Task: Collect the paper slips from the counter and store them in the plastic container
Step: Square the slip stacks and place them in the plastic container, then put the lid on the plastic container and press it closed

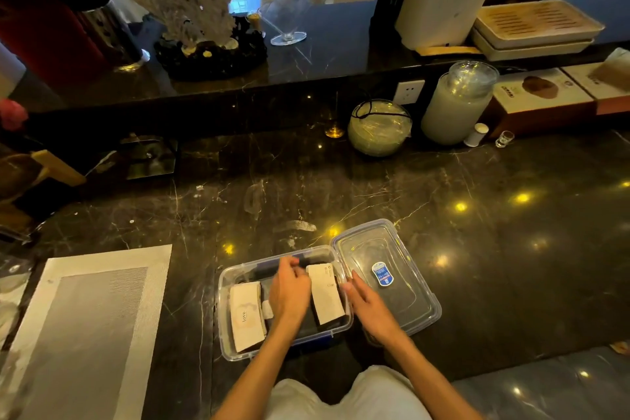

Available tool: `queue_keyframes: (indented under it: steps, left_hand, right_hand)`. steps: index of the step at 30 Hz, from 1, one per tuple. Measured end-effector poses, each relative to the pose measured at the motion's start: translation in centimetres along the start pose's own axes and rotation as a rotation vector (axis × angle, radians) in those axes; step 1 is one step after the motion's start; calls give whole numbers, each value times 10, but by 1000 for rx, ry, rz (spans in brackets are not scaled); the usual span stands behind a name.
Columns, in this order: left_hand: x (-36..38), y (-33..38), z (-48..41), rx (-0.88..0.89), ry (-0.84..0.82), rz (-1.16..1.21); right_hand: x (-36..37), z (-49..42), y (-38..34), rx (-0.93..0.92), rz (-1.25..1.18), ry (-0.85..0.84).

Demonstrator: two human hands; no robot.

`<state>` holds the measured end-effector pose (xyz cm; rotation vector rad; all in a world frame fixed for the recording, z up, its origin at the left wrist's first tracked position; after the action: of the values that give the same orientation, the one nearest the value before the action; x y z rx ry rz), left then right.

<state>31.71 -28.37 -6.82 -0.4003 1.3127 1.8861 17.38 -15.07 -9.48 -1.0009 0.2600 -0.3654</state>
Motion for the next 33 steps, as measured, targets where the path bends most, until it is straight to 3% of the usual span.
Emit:
queue_keyframes:
  steps: [5, 9, 12, 16, 20, 23, 28, 33]
  left_hand:
    - [13, 104, -12, 326, -28, -68]
    - [61, 144, -39, 361, -228, -290]
    - [95, 157, -55, 377, -331, -505]
    - [122, 141, -69, 255, -431, -620]
    - [127, 122, -65, 211, -425, -688]
    - [121, 127, -65, 212, -383, -572]
    - [103, 156, -58, 333, -337, -331]
    - [34, 157, -42, 403, -191, -171]
  right_hand:
    - [-76, 8, 17, 53, -238, 398]
    - [-135, 25, 38, 94, -334, 643]
    - [-157, 42, 67, 228, -272, 740]
    - [-160, 64, 112, 392, -243, 769]
    - [-143, 72, 125, 398, -498, 721]
    - [-140, 75, 118, 391, -608, 706]
    - [-148, 78, 89, 254, -691, 753]
    - [-163, 62, 37, 34, -704, 710]
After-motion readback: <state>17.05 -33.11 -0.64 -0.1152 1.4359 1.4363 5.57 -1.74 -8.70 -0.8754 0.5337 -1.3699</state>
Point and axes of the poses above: each hand's wrist, its own z-axis away from the middle knuckle, its own x-axis out of the palm, y = z × x, the point moved 10 cm from there along -z, towards the middle knuckle, and after that the axes turned 7 degrees about -z, right-handed, at the moved point
